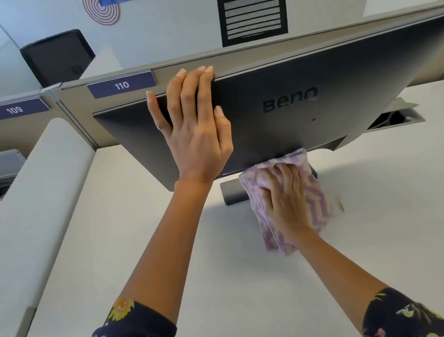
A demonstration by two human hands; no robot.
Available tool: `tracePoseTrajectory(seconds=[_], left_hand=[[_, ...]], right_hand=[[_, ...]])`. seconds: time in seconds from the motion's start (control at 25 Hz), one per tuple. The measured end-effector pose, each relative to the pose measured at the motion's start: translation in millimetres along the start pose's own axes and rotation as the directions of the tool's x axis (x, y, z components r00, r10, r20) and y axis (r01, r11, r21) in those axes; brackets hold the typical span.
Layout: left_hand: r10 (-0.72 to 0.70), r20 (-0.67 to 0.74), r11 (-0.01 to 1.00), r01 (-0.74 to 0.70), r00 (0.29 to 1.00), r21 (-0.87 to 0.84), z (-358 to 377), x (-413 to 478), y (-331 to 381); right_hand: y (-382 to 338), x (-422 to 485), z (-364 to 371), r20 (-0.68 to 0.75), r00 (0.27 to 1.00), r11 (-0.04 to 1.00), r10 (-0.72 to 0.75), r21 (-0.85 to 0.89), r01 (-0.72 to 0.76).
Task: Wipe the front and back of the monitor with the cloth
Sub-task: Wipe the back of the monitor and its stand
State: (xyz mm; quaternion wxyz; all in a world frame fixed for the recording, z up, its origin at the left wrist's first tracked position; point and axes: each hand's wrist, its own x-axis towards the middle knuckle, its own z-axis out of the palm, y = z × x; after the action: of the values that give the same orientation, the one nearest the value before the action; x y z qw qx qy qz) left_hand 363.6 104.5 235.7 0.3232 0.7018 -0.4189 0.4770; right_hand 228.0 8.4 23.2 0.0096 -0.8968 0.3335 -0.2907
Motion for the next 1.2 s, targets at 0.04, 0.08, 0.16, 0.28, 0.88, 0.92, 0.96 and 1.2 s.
tracePoseTrajectory(seconds=[0.04, 0.08, 0.16, 0.28, 0.88, 0.92, 0.96, 1.2], left_hand=[[-0.005, 0.004, 1.000, 0.005, 1.000, -0.006, -0.3, -0.2, 0.5], [-0.008, 0.005, 1.000, 0.008, 1.000, -0.009, -0.4, -0.3, 0.8], [-0.018, 0.002, 1.000, 0.018, 1.000, -0.006, 0.0, 0.2, 1.1], [-0.019, 0.008, 1.000, 0.019, 1.000, -0.016, -1.1, 0.0, 2.2], [-0.025, 0.028, 1.000, 0.026, 0.999, -0.018, -4.9, 0.9, 3.1], [-0.027, 0.026, 1.000, 0.028, 0.999, -0.015, -4.7, 0.7, 3.5], [-0.029, 0.024, 0.999, 0.030, 0.999, -0.013, -4.6, 1.4, 3.8], [-0.028, 0.032, 1.000, 0.028, 0.999, -0.014, -5.1, 0.0, 3.1]], right_hand=[[-0.5, 6.0, -3.7, -0.012, 1.000, 1.000, 0.001, 0.005, -0.001], [-1.1, 2.1, -3.5, -0.018, 1.000, 1.000, -0.007, 0.005, 0.008], [1.2, -24.7, 9.9, 0.003, 1.000, 1.000, -0.029, -0.011, 0.029], [6.5, -67.7, 22.5, 0.089, 0.996, 0.999, -0.033, -0.029, 0.036], [-4.2, -11.4, 1.4, -0.002, 0.997, 0.987, 0.081, 0.139, -0.080], [-4.1, -0.6, -3.8, -0.025, 0.997, 0.990, 0.069, 0.127, -0.065], [-2.6, 6.8, -5.9, -0.048, 0.998, 0.992, 0.051, 0.119, -0.045], [-19.9, 9.1, -2.5, -0.015, 0.905, 0.813, 0.425, 0.446, -0.374]])
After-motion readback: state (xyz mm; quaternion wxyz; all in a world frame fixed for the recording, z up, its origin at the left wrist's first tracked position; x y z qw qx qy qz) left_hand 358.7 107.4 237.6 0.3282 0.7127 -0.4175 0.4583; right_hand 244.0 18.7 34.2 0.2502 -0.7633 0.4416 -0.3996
